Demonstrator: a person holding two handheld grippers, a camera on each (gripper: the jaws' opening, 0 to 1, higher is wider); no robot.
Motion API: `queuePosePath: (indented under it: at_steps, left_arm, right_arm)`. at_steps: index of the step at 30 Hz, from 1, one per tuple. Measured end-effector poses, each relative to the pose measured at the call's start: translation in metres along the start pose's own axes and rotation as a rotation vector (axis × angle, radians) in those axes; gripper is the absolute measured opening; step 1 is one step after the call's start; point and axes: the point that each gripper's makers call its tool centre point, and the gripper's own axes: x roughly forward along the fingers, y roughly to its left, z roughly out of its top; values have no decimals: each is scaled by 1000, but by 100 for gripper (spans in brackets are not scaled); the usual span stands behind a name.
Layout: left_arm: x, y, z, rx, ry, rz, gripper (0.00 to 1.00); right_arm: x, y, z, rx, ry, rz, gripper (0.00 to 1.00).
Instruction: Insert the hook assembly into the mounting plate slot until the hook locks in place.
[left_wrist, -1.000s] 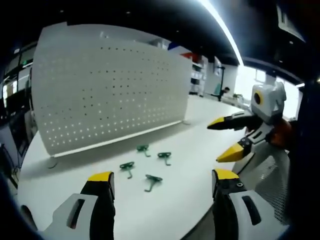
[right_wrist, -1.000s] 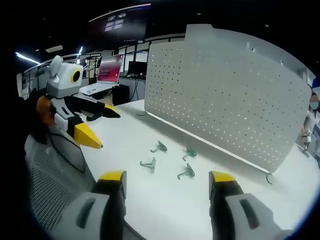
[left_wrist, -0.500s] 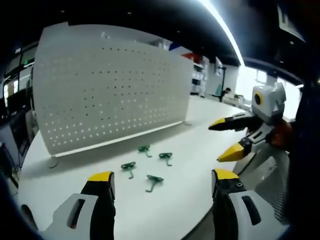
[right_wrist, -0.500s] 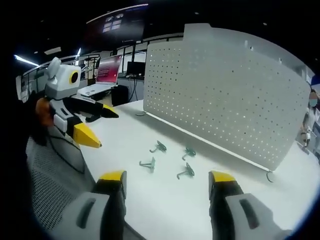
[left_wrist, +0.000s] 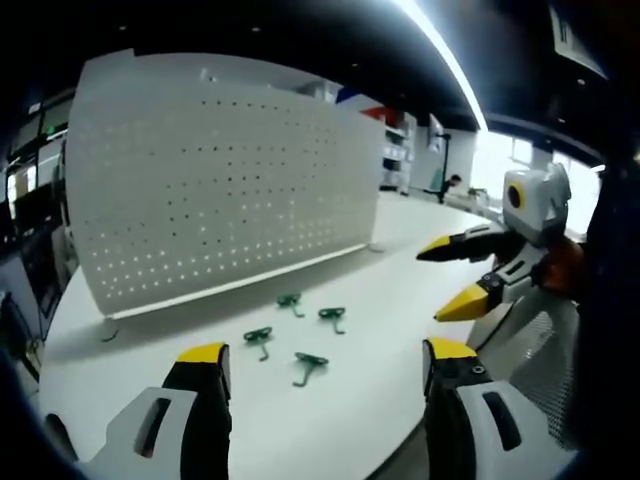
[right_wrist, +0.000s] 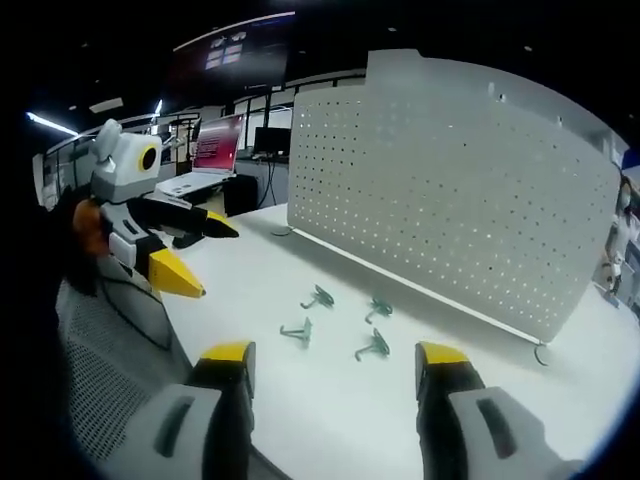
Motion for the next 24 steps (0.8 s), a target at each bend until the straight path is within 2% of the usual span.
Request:
queuePosePath:
  at_steps: [8,18,24]
  left_arm:
    - [0,1,0,-2,-3,2,80]
    - [3,-1,-5,3,26,-4,80]
    - [-1,3,-1,-5,4,11,79]
  right_arm:
    - [0,0,0,11,2,7,62]
    - [4,2,4,65,-17,47,62]
    - [13,6,7,36,-8,70,61]
